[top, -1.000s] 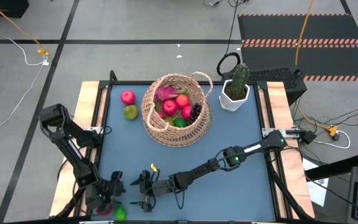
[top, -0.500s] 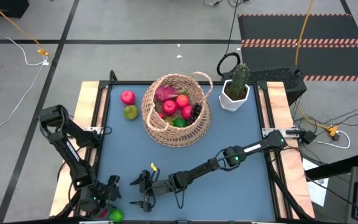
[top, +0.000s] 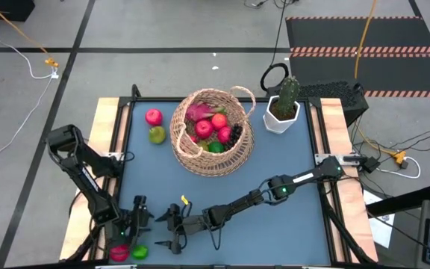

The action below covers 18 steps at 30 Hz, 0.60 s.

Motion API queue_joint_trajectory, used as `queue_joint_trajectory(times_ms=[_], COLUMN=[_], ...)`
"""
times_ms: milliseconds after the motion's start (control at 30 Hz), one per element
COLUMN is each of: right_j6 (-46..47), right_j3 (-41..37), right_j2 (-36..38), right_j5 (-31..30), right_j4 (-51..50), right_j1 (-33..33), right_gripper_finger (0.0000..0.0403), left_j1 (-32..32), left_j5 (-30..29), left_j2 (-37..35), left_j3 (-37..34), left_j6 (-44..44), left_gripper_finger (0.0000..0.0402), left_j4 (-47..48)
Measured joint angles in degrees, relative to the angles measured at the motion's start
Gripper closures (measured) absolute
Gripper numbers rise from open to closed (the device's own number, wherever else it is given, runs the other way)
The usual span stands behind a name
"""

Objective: Build produce basket
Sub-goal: Put the lime into the brown basket

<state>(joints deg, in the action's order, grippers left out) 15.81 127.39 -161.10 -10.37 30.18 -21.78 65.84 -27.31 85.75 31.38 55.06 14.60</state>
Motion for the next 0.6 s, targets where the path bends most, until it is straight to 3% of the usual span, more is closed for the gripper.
queue_joint_trajectory(times_ms=[133,333,600], right_j6=[-0.11,0.52,4.09], right_j3=[0.0,0.0,0.09], right_j2=[0.0,0.0,0.15], right_j5=[0.08,0.19,4.37], right_j4=[-0.49,-1.5,-2.92], right_j1=[-0.04,-0.04,0.24], right_gripper_finger=[0.0009,0.0009,0.0009], left_j1=[-2.36,-4.37,-2.83], left_j5=[0.26,5.12,12.09], left_j2=[-2.38,-10.72,-18.06], left_j3=[-0.28,-0.2,-0.13], left_j6=[-2.5,-4.88,1.69], left_gripper_finger=[0.0149,0.0118,0.0083], left_j4=[1.31,0.38,-5.2])
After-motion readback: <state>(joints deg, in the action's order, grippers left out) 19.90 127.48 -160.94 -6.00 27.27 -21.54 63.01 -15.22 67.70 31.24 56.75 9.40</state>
